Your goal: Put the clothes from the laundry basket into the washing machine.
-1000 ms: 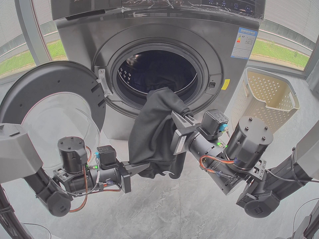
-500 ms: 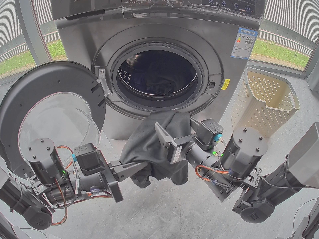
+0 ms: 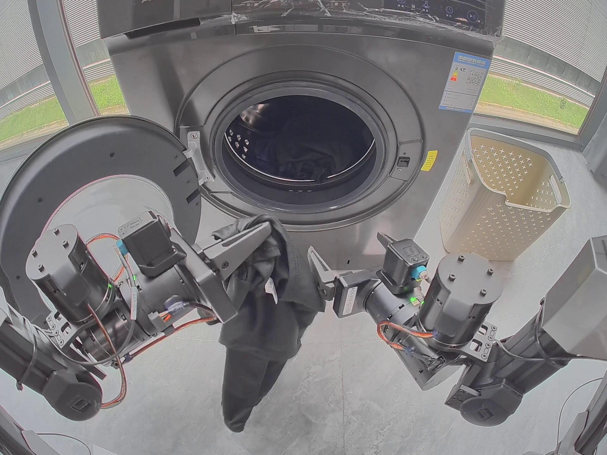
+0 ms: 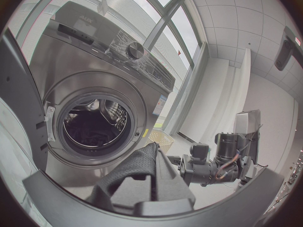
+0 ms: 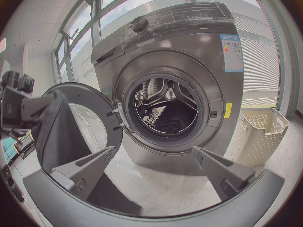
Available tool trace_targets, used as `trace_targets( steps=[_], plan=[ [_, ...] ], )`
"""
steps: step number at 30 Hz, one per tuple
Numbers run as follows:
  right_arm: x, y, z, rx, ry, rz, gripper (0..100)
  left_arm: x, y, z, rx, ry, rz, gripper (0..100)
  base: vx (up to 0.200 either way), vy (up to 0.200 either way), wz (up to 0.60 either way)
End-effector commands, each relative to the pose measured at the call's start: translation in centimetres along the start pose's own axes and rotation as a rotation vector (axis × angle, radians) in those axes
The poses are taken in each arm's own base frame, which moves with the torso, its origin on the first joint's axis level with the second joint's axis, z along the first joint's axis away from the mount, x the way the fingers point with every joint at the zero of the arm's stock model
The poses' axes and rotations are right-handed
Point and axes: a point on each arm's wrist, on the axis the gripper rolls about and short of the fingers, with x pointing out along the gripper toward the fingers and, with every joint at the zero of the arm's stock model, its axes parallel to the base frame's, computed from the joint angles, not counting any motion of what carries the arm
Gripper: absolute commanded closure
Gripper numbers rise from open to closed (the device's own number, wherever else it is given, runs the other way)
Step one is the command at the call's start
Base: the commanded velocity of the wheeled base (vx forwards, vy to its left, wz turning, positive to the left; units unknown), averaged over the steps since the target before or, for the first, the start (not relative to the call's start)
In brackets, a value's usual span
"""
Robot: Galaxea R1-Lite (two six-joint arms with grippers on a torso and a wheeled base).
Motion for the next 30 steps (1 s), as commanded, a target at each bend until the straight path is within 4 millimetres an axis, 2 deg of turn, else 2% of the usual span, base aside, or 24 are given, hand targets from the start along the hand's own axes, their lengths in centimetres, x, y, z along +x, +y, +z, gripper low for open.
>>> trace_targets(
  steps=[1, 7, 9, 12, 16, 22, 23, 28, 30],
  plan=[
    [0.0, -0.1, -0.3, 0.015, 0.01, 0.0, 0, 0.7, 0.3, 0.4, 0.005, -0.027, 0.026, 100, 0.0, 0.0, 0.0],
    [-0.3, 0.6, -1.6, 0.074, 0.05, 0.015, 0, 0.8, 0.3, 0.7, 0.009, -0.042, 0.031, 100, 0.0, 0.0, 0.0],
    [-1.4, 2.2, -1.7, 0.108, 0.061, 0.068, 0, 0.8, 0.3, 0.7, 0.008, -0.04, 0.031, 100, 0.0, 0.0, 0.0],
    [-2.0, 3.0, -1.7, 0.122, 0.068, 0.096, 0, 0.8, 0.3, 0.7, 0.009, -0.042, 0.031, 100, 0.0, 0.0, 0.0],
    [-2.6, 2.9, -2.0, 0.13, 0.087, 0.101, 0, 0.7, 0.3, 0.7, 0.007, -0.04, 0.03, 100, 0.0, 0.0, 0.0],
    [-4.8, 0.8, 0.0, 0.12, 0.097, 0.087, 0, 0.7, 0.2, 0.9, -0.008, -0.048, 0.03, 100, 0.0, 0.0, 0.0],
    [-5.9, -0.1, 0.6, 0.115, 0.11, 0.089, 0, 0.7, 0.2, 0.9, -0.008, -0.046, 0.03, 100, 0.0, 0.0, 0.0],
    [-9.4, -2.8, 1.7, 0.101, 0.116, 0.073, 0, 0.6, 0.2, 0.9, -0.008, -0.046, 0.03, 100, 0.0, 0.0, 0.0],
    [-10.1, -3.7, 2.0, 0.097, 0.114, 0.057, 0, 0.6, 0.2, 0.9, -0.009, -0.045, 0.03, 100, 0.0, 0.0, 0.0]
  ],
)
